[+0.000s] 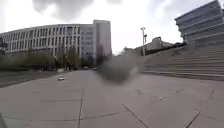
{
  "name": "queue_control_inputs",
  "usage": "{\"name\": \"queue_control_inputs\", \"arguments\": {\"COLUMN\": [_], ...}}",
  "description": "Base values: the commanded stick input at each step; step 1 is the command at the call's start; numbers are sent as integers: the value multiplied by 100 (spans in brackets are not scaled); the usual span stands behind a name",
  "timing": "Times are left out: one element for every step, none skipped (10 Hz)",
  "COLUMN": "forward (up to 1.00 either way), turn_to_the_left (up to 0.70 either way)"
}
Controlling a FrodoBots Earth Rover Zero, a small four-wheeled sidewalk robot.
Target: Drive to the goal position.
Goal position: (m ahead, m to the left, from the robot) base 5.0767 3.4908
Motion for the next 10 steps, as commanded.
{"name": "queue_control_inputs", "arguments": {"forward": [70,70,70,70,70,70,70,70,70,70], "turn_to_the_left": [0,0,0,0,0,0,0,0,0,0]}}
